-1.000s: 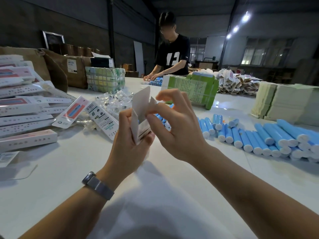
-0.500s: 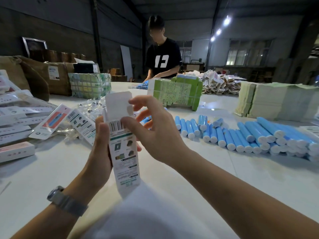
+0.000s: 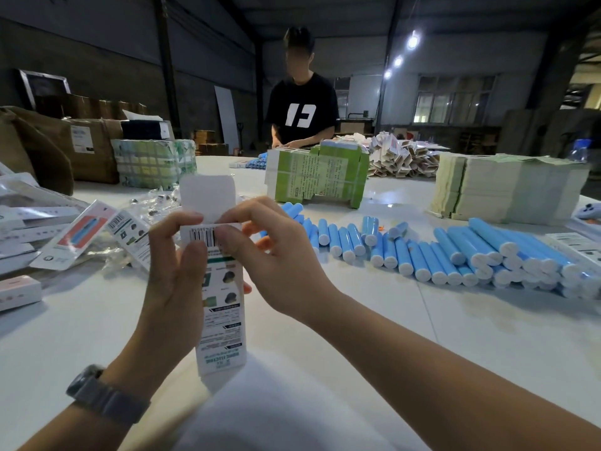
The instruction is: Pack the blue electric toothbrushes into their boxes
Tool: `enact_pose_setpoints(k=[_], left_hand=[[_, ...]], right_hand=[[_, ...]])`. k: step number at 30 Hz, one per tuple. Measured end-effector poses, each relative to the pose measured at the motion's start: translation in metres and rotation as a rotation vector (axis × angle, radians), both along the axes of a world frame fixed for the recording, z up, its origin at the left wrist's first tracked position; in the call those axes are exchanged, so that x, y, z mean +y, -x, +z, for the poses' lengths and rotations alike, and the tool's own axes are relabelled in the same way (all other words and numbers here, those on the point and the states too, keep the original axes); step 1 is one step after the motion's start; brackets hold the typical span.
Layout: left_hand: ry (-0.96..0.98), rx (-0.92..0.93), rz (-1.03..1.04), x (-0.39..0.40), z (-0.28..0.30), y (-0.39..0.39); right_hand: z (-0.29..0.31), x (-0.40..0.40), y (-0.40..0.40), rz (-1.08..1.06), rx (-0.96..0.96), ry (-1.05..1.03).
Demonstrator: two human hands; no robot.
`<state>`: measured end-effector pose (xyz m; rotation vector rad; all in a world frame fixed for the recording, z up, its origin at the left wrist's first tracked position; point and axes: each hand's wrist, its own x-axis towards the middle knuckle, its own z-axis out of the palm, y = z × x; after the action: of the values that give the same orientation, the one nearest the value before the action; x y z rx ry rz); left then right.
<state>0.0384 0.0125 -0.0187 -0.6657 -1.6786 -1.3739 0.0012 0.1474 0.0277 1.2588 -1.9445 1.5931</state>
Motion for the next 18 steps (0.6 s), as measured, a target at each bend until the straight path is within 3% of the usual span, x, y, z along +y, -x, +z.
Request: enact_pose_setpoints(k=[8, 18], left_hand=[[-0.022, -0.003, 0.011, 0.004, 0.002, -0.002], [-0.079, -0.084, -0.137, 0.011, 0.003, -0.006]], right_hand=[[0.001, 0.0, 0.0, 0.011, 0.026, -0.04], [-0.003, 0.003, 0.006, 0.029, 0.005, 0.023]])
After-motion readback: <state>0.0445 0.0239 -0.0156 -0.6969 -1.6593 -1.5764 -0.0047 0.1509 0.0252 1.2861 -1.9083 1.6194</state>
